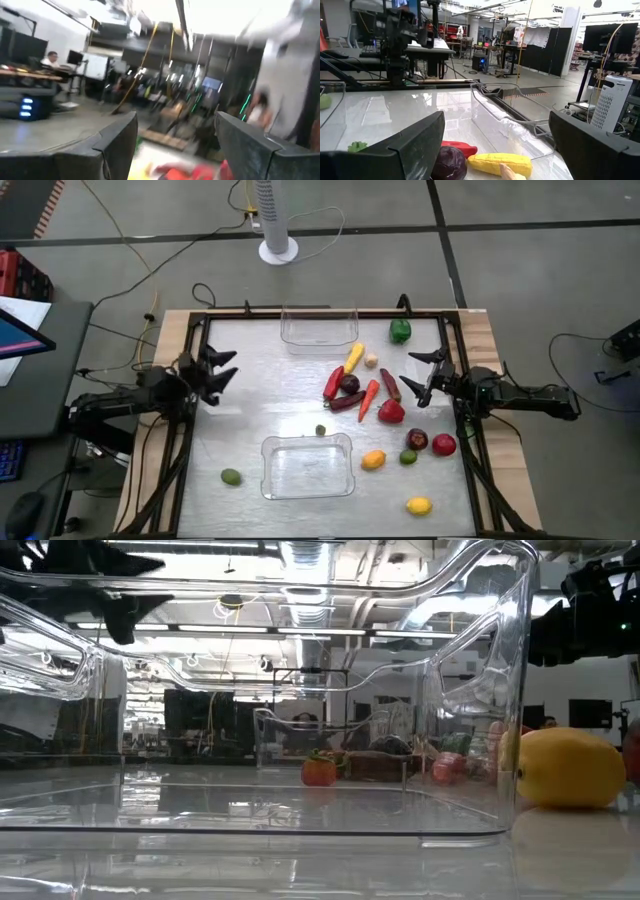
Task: Sort produce into baskets
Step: Put the plum into the top transparent bin
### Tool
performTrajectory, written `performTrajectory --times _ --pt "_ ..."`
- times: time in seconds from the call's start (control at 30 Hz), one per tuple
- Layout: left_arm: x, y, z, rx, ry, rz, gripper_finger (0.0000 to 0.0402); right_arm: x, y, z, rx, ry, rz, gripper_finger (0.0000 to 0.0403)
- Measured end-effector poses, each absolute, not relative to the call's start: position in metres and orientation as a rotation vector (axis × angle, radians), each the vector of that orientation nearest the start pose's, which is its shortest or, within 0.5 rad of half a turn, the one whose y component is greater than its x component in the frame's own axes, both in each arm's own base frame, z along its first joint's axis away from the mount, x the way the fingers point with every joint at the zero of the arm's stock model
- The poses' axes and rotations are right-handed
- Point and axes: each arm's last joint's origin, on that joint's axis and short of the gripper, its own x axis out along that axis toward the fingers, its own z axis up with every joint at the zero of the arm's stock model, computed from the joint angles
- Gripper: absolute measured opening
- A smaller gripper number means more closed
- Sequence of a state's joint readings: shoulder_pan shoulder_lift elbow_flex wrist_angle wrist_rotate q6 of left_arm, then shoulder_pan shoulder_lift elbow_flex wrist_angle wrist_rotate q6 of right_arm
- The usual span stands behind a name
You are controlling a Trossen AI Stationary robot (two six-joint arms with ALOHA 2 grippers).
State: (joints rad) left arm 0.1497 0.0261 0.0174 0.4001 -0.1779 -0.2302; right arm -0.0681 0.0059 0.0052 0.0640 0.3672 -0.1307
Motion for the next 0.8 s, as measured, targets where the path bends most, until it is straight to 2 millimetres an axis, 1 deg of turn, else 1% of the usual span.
performTrajectory --times 0.2,0.27,0.33,0.5,0.57,0.63,0.73,0.8 --pt "0.080 0.018 0.222 -0.538 -0.675 0.192 0.0251 0.095 -0.017 0.171 -0.118 -0.041 -0.439 0.0384" --pt "0.077 0.018 0.225 -0.599 -0.729 0.163 0.0251 0.094 -0.017 0.175 -0.070 -0.085 -0.435 0.0384" --pt "0.075 0.018 0.228 -0.626 -0.775 0.149 0.0251 0.093 -0.015 0.184 0.100 -0.189 -0.377 0.0384" --pt "0.071 0.020 0.230 -0.696 -0.844 0.204 0.0251 0.083 -0.013 0.219 0.624 -0.521 -0.206 0.0384" --pt "0.072 0.021 0.229 -0.756 -0.846 0.219 0.0251 0.081 -0.013 0.223 0.765 -0.586 -0.150 0.0384" --pt "0.074 0.022 0.226 -0.803 -0.824 0.241 0.0251 0.079 -0.013 0.226 0.829 -0.625 -0.117 0.0384" --pt "0.076 0.023 0.222 -0.818 -0.796 0.269 0.0251 0.078 -0.013 0.228 0.845 -0.641 -0.105 0.0384" --pt "0.077 0.024 0.220 -0.815 -0.780 0.321 0.0251 0.079 -0.013 0.228 0.872 -0.641 -0.097 0.0384"
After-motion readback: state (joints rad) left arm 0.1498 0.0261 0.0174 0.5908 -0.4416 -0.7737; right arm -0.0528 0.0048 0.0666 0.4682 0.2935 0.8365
